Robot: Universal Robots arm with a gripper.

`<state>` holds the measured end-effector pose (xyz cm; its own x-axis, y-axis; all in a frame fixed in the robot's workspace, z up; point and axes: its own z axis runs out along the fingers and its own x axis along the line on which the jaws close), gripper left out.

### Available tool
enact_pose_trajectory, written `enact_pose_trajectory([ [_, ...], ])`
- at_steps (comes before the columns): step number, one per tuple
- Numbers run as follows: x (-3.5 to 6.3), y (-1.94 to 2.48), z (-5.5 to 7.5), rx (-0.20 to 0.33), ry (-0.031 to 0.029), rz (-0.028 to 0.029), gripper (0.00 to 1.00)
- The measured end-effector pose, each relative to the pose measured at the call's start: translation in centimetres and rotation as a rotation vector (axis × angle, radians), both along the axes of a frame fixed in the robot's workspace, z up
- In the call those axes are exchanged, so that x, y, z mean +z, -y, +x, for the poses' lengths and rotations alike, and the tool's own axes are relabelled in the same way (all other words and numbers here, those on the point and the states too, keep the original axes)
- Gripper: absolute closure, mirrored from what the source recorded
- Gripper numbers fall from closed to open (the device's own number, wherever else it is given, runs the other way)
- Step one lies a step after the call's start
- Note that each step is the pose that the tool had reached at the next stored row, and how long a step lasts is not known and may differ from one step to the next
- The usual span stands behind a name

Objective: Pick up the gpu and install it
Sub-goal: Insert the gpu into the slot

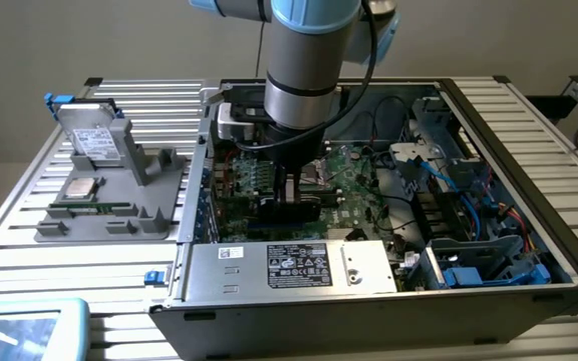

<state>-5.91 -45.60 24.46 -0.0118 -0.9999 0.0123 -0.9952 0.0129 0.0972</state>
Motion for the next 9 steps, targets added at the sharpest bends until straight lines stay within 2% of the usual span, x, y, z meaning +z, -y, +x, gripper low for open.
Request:
enact_pose_trajectory([
  [9,-0.04,0.00,0.01,0.002,0.0000,0.0001,0.73],
])
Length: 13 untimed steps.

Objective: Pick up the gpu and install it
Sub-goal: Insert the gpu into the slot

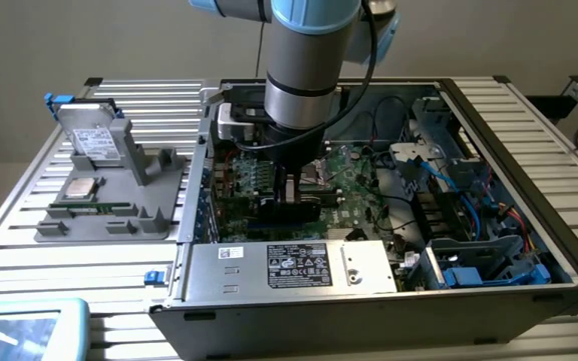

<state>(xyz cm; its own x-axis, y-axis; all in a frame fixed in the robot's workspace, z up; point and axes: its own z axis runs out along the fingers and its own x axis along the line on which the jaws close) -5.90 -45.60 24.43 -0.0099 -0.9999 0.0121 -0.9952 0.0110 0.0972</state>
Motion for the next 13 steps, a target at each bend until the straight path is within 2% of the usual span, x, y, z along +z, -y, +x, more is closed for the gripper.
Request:
enact_pose_trajectory([
  [13,0.00,0.04,-0.01,0.029,0.0001,0.0003,0.73],
])
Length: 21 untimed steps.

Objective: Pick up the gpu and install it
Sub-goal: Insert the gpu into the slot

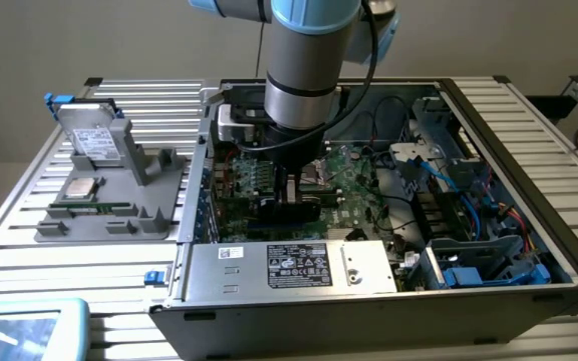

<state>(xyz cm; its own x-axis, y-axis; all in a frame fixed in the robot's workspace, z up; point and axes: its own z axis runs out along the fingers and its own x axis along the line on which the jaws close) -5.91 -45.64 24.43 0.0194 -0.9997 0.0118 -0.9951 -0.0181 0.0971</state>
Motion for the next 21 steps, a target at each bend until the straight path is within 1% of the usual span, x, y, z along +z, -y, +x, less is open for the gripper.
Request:
enact_pose_trajectory([
  [21,-0.25,0.00,-0.15,0.011,0.0001,0.0000,0.73],
])
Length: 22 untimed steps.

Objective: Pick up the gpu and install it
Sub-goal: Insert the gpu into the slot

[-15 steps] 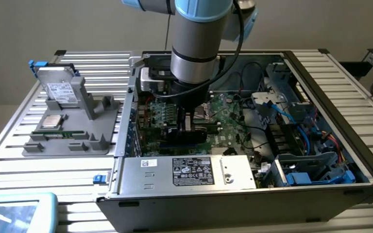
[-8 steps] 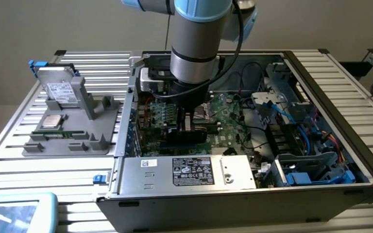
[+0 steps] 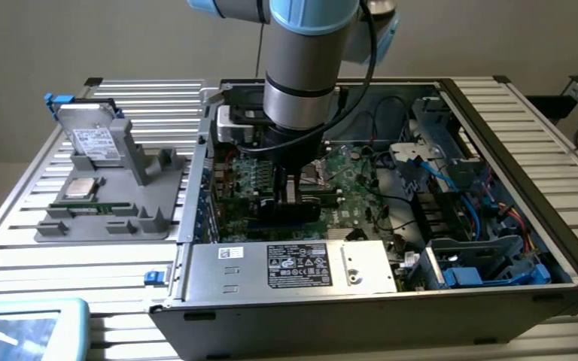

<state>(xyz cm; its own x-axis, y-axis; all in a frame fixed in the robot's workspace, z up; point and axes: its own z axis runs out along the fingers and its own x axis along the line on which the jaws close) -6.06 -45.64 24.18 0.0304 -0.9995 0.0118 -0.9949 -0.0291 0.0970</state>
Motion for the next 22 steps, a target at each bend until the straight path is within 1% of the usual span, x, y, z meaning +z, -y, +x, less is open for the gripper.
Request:
enact_pose_trajectory([
  [22,-0.51,0.02,-0.18,0.005,0.0000,-0.0002,0.73],
])
